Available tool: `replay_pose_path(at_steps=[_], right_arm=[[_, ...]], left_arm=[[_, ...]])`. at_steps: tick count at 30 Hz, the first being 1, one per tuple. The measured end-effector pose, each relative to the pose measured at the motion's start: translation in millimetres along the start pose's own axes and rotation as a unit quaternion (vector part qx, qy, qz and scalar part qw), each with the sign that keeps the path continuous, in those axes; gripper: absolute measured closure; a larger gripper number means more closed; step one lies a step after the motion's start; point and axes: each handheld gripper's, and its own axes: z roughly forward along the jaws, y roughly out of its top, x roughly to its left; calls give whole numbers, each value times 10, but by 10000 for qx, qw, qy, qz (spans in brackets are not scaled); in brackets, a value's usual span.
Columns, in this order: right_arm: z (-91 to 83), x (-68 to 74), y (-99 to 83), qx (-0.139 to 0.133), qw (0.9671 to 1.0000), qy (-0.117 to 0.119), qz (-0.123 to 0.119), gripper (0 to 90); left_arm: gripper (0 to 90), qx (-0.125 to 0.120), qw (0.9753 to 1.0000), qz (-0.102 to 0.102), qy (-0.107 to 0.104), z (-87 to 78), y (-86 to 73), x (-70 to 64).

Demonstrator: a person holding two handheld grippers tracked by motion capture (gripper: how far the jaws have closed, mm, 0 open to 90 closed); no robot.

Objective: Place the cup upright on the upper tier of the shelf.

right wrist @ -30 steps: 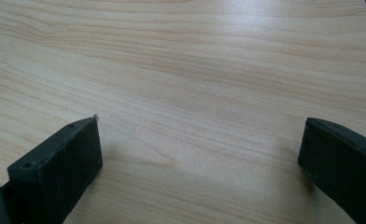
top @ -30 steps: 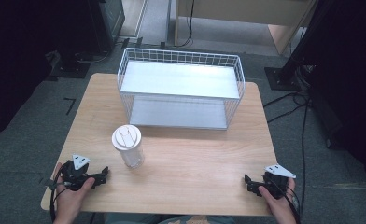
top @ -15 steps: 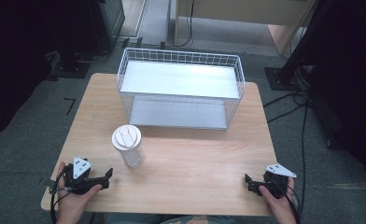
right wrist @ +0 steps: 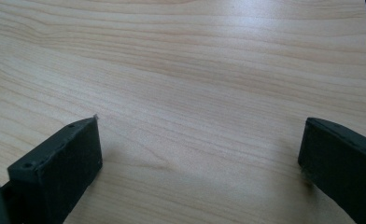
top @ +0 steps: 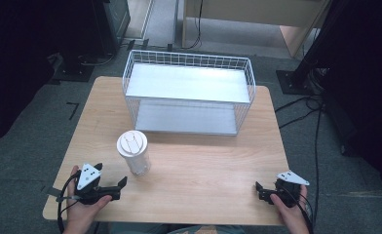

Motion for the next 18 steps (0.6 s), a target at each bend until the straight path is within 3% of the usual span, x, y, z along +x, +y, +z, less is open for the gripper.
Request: replay_pose_path(at_steps=[6, 12, 18], right_arm=[[0, 0, 0, 0, 10000, 0, 0, 0], [0, 0, 0, 0, 10000, 1, -1, 0], [0, 0, 0, 1, 10000, 0, 2, 0]], left_arm=[[2, 14, 9993, 125, -366, 19, 60, -74], [2, 119, 9990, 90, -419, 62, 166, -111], [2, 14, 9990, 97, -443, 202, 243, -188]])
